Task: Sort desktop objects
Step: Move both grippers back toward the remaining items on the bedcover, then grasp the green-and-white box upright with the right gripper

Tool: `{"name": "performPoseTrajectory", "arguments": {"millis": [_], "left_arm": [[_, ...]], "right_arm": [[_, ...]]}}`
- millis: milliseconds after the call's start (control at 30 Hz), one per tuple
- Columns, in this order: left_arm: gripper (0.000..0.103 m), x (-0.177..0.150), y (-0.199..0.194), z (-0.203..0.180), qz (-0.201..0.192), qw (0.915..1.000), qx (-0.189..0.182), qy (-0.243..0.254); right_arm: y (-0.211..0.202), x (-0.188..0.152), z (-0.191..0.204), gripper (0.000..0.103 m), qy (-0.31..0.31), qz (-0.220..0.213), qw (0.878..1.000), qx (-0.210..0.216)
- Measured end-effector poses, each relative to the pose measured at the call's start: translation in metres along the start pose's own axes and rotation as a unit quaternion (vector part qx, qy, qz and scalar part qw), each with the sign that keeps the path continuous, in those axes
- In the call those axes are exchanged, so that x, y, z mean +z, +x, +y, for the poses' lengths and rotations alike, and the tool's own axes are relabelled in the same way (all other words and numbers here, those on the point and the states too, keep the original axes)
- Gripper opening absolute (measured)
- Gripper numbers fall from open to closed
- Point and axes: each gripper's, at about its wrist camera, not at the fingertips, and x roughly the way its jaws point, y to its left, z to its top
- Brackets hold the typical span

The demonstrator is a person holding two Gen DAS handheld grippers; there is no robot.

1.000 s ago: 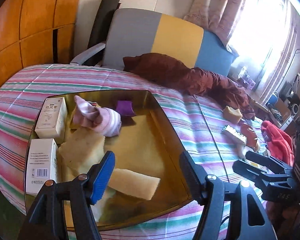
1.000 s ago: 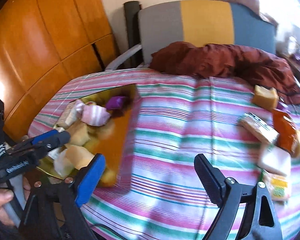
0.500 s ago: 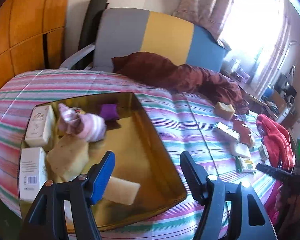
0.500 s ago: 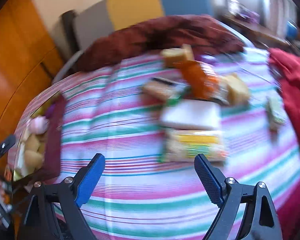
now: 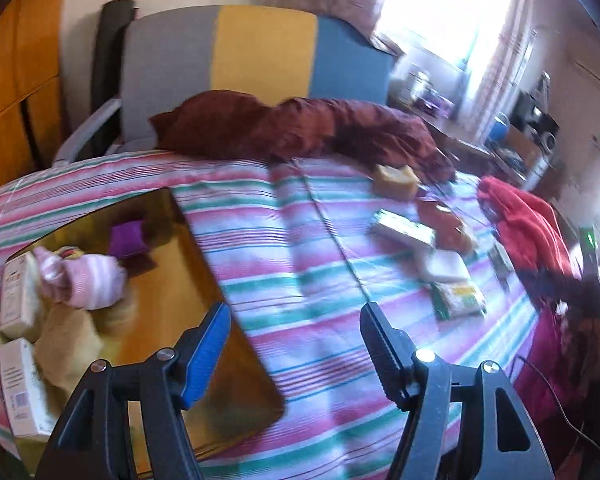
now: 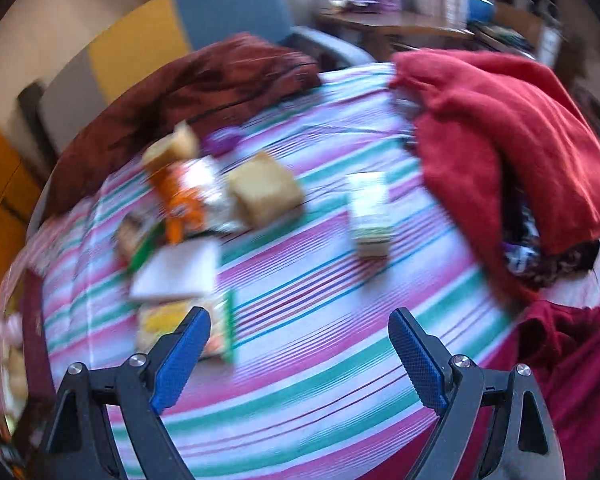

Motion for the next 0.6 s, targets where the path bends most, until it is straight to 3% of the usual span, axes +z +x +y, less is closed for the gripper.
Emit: {"name": "performPoseTrajectory", "arguments": {"millis": [267, 367, 533, 600], "left_arm": [[0.068, 0.0, 0.02, -0.04, 0.03, 0.9982, -0.029, 0.044], [0.068, 0.002, 0.029, -0.05, 0.042, 0.9972, -0.032, 0.052], [0.068, 0.002, 0.052, -0.064, 0.072, 0.9947, -0.044, 0.058], [0.068, 0.003, 0.065, -0.072, 0.088, 0.993, -0.051, 0.06]], "right_arm": [[0.03, 0.041, -0.031, 0.073, 0.036, -0.015, 0.999, -0.023], [0.046, 0.051, -0.033, 0.065, 0.029, -0.024, 0.999, -0.036], [0.066, 0.057, -0.032, 0.065, 0.011, -0.013, 0.999, -0.049], [0.07, 0.058, -0.027, 0.058, -0.007, -0.014, 0.998, -0.059]]}}
